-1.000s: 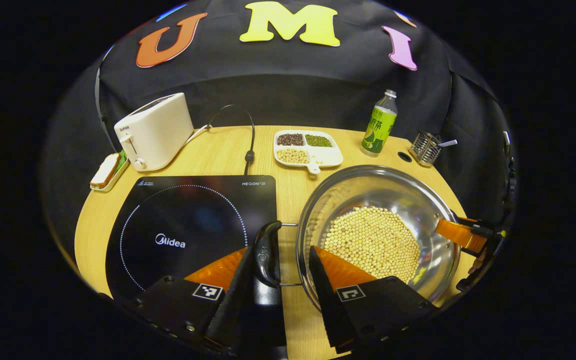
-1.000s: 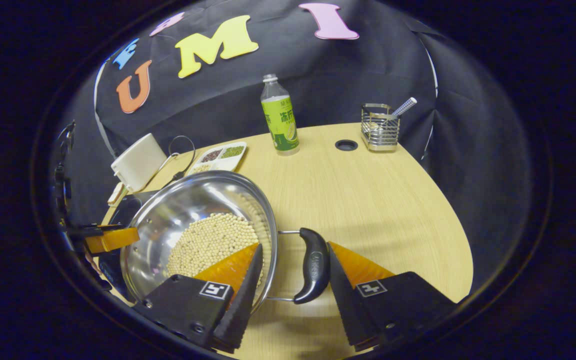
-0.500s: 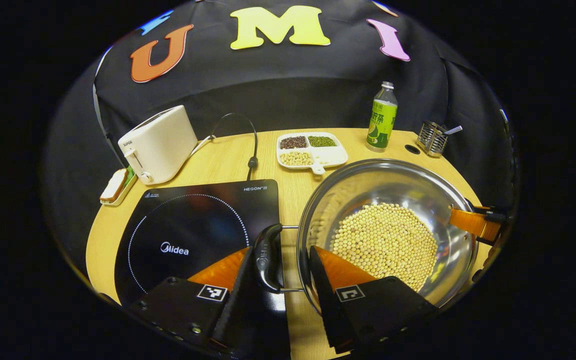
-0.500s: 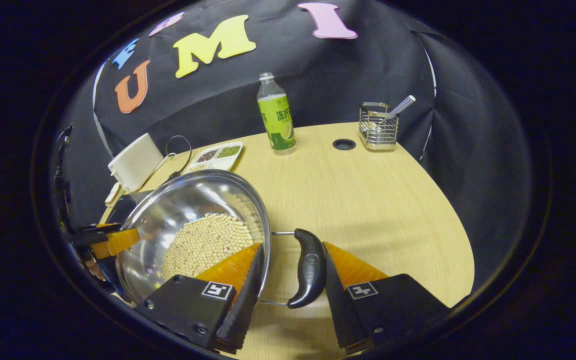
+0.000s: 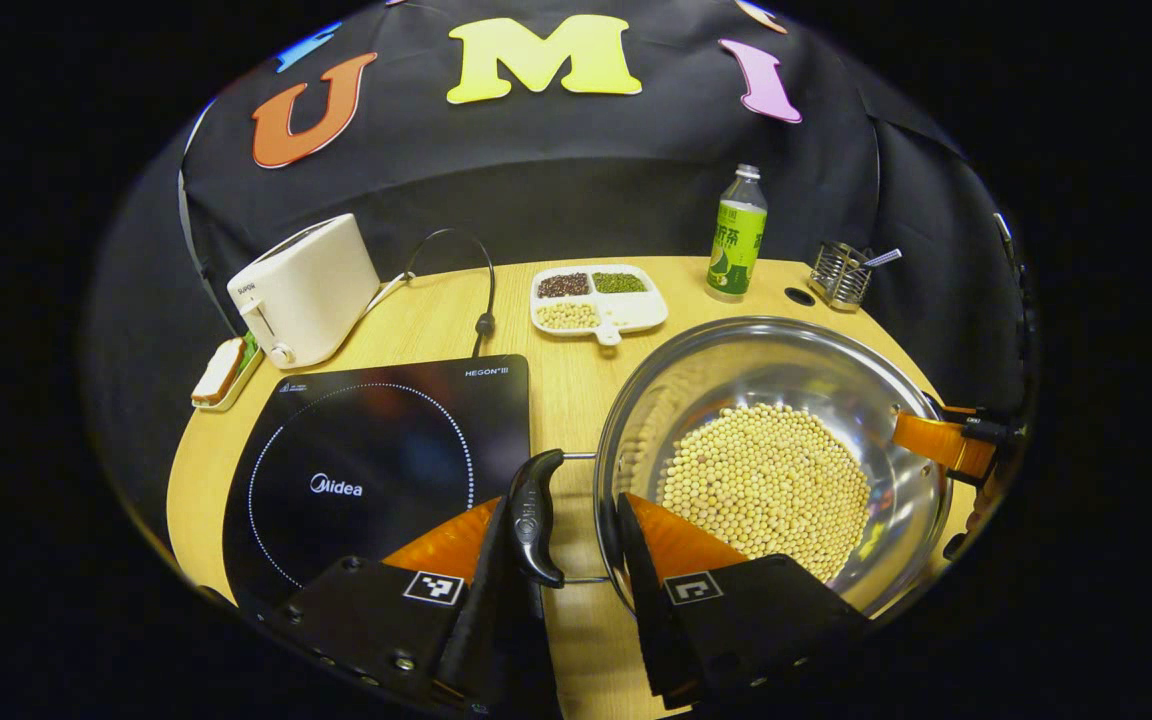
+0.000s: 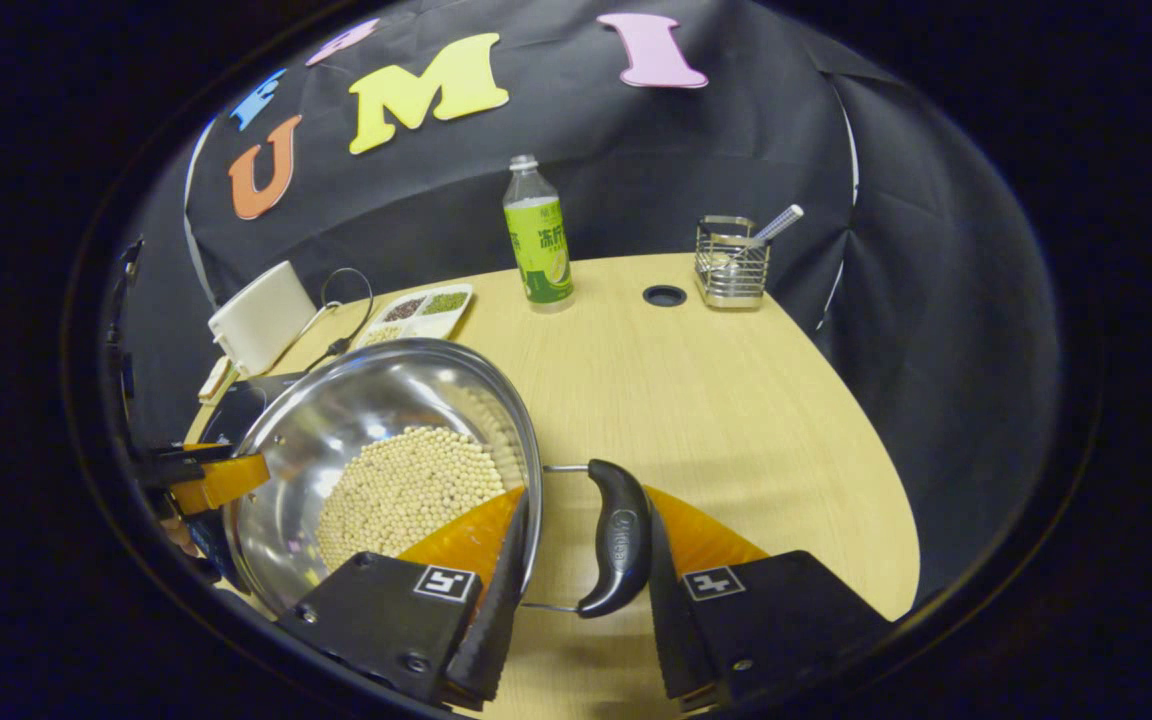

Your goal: First push the handle of the pot to place it horizontally, then grasp the pot with both hands and set it on the induction cooktop.

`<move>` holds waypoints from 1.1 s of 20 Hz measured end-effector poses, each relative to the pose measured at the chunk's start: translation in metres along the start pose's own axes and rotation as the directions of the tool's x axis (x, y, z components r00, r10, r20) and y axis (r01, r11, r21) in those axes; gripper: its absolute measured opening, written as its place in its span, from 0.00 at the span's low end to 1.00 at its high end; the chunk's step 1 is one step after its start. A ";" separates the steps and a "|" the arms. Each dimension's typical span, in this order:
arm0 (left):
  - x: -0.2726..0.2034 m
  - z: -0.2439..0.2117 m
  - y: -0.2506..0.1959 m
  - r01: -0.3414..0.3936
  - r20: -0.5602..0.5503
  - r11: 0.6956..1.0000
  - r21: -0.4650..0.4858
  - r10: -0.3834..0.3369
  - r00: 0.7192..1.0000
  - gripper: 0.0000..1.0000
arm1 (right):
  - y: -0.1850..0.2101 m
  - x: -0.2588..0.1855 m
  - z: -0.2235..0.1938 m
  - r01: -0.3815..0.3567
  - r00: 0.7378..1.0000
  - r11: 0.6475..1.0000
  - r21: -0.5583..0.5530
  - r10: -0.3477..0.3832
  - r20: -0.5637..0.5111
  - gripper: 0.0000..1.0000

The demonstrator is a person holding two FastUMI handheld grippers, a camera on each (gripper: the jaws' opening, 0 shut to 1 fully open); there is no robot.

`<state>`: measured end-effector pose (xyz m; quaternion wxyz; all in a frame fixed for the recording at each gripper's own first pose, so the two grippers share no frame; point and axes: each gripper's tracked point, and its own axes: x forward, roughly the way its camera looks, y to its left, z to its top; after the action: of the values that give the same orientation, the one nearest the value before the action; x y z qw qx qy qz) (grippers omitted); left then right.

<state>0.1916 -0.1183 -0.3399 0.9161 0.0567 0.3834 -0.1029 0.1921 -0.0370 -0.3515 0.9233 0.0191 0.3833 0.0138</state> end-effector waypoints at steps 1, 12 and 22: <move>-0.005 0.002 -0.002 0.004 0.009 1.000 -0.002 -0.004 1.000 0.58 | -0.002 -0.007 0.002 0.002 1.000 1.000 0.002 -0.002 0.008 0.60; -0.069 0.023 0.020 0.001 0.101 1.000 -0.029 0.002 0.995 0.58 | 0.030 -0.071 0.021 -0.008 0.997 1.000 -0.010 0.009 0.074 0.61; -0.123 0.044 0.096 -0.061 0.193 0.993 -0.097 0.079 0.978 0.58 | 0.113 -0.091 0.042 -0.084 0.994 0.996 -0.029 0.086 0.072 0.61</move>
<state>0.1599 -0.0153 -0.2185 0.9541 0.0182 0.2932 -0.0582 0.1562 0.0708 -0.2521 0.9354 0.0239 0.3480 0.0575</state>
